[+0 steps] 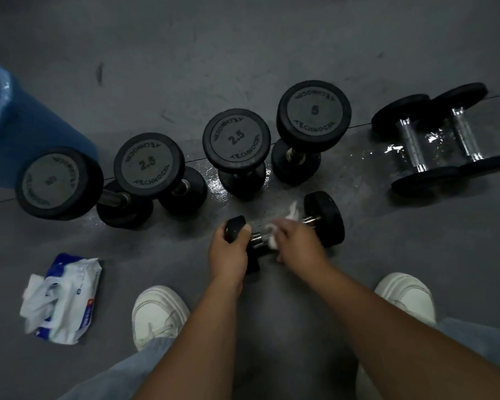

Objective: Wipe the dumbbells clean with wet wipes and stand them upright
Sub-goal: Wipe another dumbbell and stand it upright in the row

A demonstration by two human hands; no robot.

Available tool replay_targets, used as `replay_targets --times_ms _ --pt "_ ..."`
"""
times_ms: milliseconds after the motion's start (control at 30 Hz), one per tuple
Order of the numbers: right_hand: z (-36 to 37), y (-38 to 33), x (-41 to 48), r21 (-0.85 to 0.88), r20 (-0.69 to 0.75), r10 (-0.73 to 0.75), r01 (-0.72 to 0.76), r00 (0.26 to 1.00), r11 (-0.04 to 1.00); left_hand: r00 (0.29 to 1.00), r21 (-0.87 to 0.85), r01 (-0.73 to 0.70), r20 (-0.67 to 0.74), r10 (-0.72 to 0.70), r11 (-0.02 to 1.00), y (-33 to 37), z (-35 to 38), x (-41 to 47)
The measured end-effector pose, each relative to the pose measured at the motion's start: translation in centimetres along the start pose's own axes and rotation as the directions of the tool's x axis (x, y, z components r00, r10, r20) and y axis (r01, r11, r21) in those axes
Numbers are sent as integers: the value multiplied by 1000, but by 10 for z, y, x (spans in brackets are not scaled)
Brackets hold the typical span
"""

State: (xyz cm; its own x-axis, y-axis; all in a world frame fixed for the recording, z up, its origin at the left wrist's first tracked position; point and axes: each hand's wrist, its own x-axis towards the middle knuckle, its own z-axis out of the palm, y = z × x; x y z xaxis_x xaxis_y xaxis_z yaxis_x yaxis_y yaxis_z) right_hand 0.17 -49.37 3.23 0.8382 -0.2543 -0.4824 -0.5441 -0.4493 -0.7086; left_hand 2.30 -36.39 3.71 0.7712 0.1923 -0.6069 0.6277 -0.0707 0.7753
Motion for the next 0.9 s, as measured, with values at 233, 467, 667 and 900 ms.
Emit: replay_targets --times_ms 233,467,667,900 --pt "7 8 -4 -121 56 99 -92 993 988 1000 -8 1 0 -1 1000 -3 -1 -2" --pt "11 7 -10 -115 26 146 -143 989 983 1000 -26 -7 8 8 1000 -3 1 -2" --pt "-4 9 9 110 -118 179 -166 977 980 1000 -34 -8 12 8 999 -4 1 -1" --pt "0 -9 2 302 66 201 -212 977 930 1000 -36 -9 10 9 999 -3 0 -3"
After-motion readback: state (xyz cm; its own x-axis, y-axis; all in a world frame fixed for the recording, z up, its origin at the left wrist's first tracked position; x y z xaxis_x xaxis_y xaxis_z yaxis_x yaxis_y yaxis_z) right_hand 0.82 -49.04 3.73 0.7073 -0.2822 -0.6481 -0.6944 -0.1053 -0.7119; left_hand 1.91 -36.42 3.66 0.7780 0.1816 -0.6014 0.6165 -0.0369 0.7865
